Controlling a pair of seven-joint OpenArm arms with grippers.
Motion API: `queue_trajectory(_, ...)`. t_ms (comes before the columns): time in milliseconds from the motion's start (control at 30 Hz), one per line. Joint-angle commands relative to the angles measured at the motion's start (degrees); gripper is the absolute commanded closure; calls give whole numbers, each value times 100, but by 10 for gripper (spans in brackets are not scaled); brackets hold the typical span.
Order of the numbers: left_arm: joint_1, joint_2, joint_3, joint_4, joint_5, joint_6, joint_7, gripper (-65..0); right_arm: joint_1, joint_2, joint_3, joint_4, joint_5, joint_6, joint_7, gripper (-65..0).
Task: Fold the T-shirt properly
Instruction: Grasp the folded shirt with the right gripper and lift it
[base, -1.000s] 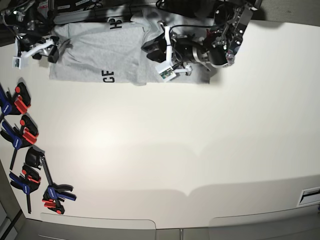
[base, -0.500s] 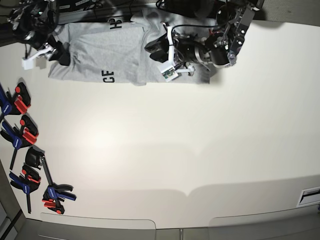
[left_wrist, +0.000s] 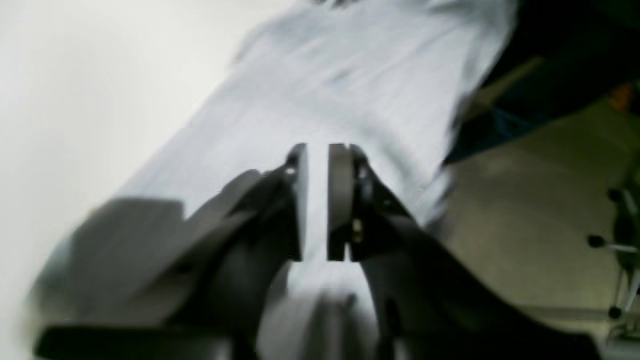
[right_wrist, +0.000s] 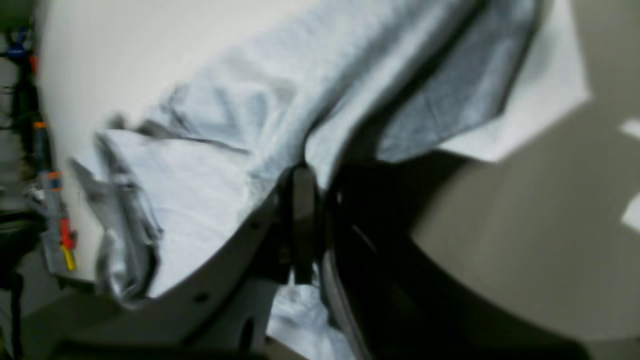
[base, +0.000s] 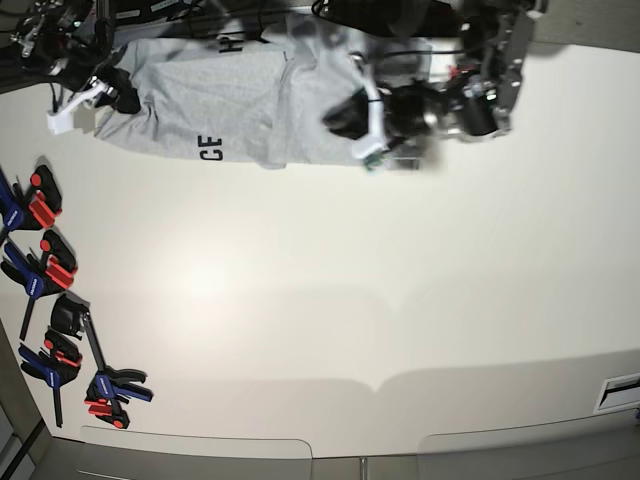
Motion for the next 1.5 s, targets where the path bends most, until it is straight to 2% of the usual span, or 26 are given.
queue_trajectory(0, 59, -127, -203, 133, -92, -15, -94, -20, 17, 160, 31, 225, 352, 63, 82, 0)
queue_trajectory(67, 258, -343, -686, 129, -90, -13, -94, 0, 17, 160, 31, 522, 584, 149, 82, 0)
queue_trajectory(233, 925, -763, -2017, 109, -92, -11, -275, 0, 17, -15, 28, 1650, 612, 229, 82, 0)
queue_trajectory(333, 1318, -765, -2610, -85, -90, 162, -557, 0, 15, -343, 17, 2483, 612, 229, 82, 0)
queue_trajectory(367, 1427, -754, -2702, -245, -92, 282, -699, 0, 0, -507, -9, 2754, 612, 229, 82, 0)
queue_trajectory(433, 1543, -739, -2715, -743, -92, 313, -879, 0, -125, -874, -223, 3294, 610, 229, 82, 0)
queue_trajectory(567, 1464, -614, -2712, -1749, -323, 271, -890, 0, -472, -1757, -1099, 4210, 483, 229, 92, 0)
queue_trajectory(633, 1432, -531, -2712, -1917, -535, 129, -844, 0, -610, -2168, -1670, 4472, 212, 229, 284, 0)
queue_trajectory(733, 1412, -428, -2712, -1928, -590, 107, -782, 0, -649, -2664, -2603, 4575, -339, 229, 619, 0)
queue_trajectory(833, 1410, -431, -2712, -1928, -590, 107, -734, 0, -649, -2966, -3604, 4575, -1281, 184, 1204, 0)
queue_trajectory(967, 1412, -435, -2712, -1928, -590, 107, -671, 0, -625, -2993, -4885, 4559, -2929, -203, 1961, 0)
queue_trajectory(1100, 1410, -435, -2712, -1928, -590, 107, -671, 0, -619, -2993, -5895, 4417, -4118, -717, 2149, 0)
queue_trajectory(1200, 1410, -446, -2712, -1928, -592, 109, -654, 0, -619, -2993, -6356, 4258, -4507, -953, 2146, 0)
queue_trajectory(1333, 1410, -466, -2712, -1928, -590, 107, -651, 0, -621, -2993, -6756, 4236, -4555, -968, 2144, 0)
queue_trajectory(1367, 1412, -463, -2712, -1928, -592, 107, -651, 0, -621, -2993, -6835, 4236, -4555, -970, 2142, -61)
queue_trajectory(1433, 1410, -466, -2712, -1928, -590, 107, -651, 0, -621, -2993, -6983, 4236, -4513, -968, 2146, -228)
queue_trajectory(1467, 1412, -463, -2712, -1928, -590, 107, -651, 0, -621, -2993, -7051, 4238, -4461, -968, 2146, -272)
